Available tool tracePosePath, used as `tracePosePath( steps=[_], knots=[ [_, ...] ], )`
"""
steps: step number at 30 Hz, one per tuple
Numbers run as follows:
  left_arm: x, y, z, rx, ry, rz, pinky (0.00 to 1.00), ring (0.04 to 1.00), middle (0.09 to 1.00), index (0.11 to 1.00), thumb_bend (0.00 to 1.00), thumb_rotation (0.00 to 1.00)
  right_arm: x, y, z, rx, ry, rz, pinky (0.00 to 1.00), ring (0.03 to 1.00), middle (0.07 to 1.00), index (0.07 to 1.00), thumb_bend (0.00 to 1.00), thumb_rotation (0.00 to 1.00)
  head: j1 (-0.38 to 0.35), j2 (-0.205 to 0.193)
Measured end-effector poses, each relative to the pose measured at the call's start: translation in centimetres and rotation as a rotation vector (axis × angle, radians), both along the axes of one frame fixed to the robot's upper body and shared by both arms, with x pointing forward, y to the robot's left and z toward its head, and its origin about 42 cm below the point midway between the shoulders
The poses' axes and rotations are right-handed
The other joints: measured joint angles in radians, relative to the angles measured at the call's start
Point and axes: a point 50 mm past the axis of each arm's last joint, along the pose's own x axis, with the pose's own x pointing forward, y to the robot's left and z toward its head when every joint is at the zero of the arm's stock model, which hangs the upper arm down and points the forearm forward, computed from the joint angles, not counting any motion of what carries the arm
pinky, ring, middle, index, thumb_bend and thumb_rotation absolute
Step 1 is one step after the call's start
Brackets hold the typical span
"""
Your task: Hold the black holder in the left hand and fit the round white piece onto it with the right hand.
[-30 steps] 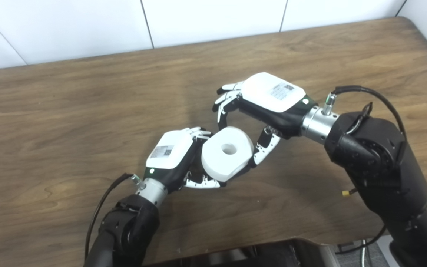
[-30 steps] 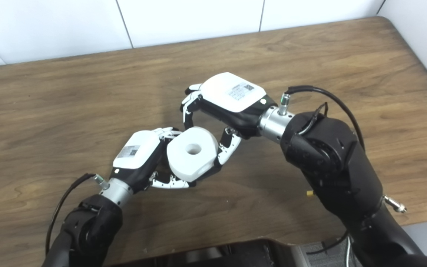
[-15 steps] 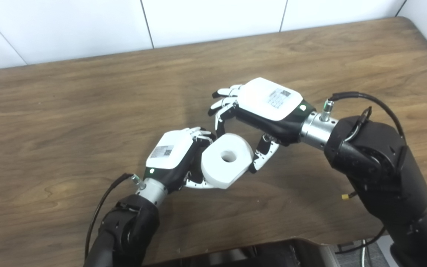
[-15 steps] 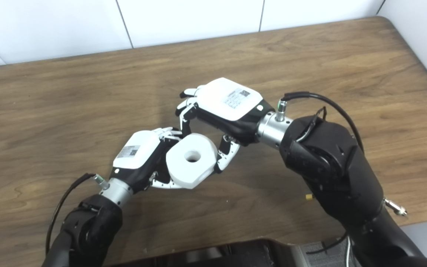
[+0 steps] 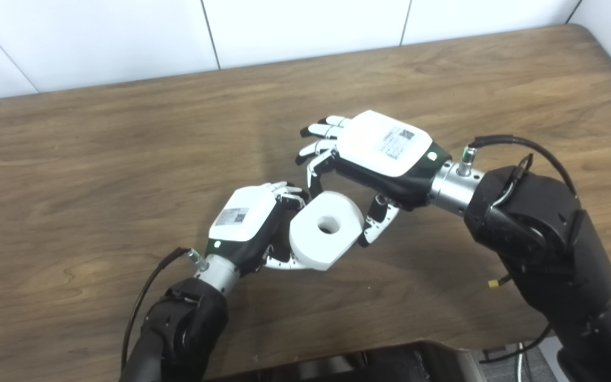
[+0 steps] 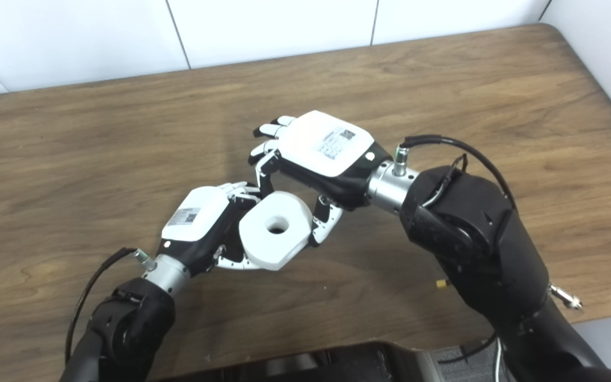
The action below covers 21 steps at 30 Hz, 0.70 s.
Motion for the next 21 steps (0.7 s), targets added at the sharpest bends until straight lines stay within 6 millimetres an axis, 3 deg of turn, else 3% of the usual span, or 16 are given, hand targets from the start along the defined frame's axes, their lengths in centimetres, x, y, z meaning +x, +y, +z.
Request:
tracePosePath(
  steps=[21],
  knots=[
    [0.0, 0.0, 0.0, -0.002, 0.000, -0.001, 0.87, 0.879, 0.803, 0.485, 0.52, 0.05, -0.1, 0.1, 1.2, 0.006, -0.031, -0.008, 0.90, 0.939, 0.816, 0.483, 0.52, 0.13, -0.003, 0.002]
  ],
)
